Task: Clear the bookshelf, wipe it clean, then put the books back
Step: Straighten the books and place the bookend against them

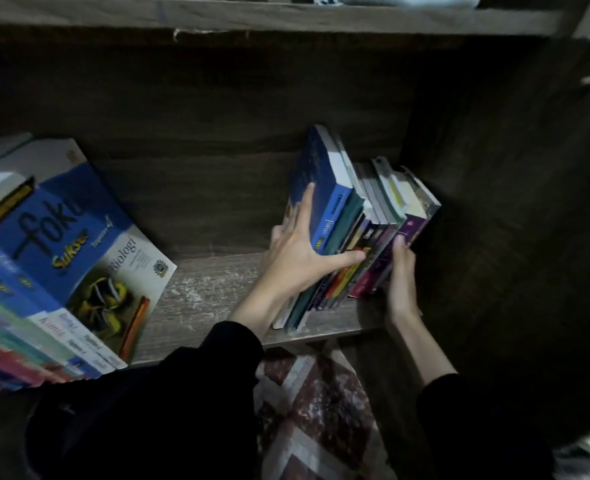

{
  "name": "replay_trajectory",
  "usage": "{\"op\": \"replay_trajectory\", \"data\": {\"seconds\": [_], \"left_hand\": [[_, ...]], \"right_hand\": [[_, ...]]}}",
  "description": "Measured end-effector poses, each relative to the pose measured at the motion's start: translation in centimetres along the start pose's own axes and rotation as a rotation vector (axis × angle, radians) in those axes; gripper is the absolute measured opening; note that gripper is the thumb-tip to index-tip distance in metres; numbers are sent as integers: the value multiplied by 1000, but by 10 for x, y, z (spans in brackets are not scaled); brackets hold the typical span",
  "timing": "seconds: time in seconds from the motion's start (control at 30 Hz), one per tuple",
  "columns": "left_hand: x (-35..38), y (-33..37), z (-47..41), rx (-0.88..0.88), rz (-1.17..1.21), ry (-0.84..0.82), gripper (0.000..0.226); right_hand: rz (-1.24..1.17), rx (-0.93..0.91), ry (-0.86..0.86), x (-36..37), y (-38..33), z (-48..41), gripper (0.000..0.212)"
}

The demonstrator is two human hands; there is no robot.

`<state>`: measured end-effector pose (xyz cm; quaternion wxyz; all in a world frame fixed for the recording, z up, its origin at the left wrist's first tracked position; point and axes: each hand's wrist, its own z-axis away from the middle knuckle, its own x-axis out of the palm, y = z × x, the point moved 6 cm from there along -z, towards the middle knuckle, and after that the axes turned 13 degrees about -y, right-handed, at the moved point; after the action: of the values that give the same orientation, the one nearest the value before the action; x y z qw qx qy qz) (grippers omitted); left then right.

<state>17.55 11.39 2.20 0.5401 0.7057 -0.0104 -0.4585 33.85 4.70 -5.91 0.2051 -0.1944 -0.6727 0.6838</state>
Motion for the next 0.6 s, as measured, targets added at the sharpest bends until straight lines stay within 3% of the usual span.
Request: {"op": "replay_trajectory", "data": {"seconds": [0.13,0.23,0.3,0.4,0.47,0.5,0.6], "left_hand": [[4,-3,3,11,-53,9,117],[6,-2,9,33,-27,30,116],[4,-1,14,68,19,81,116],[-10,14,19,174,36,179,116],[-20,34,22,285,-87,248,113],[-23,45,24,328,-177,267,110],[-23,64,24,299,-421,209,91]], "right_hand": [[-51,28,22,1,6,4,80],[27,8,244,-5,-4,14,65],[134,-153,407,1,-24,37,63],[288,-485,515,22,-52,77,57],[275,-563,439,40,-45,93,67],[252,-555,322,53,-39,98,75],[396,-416,4,92,-15,104,95]]}}
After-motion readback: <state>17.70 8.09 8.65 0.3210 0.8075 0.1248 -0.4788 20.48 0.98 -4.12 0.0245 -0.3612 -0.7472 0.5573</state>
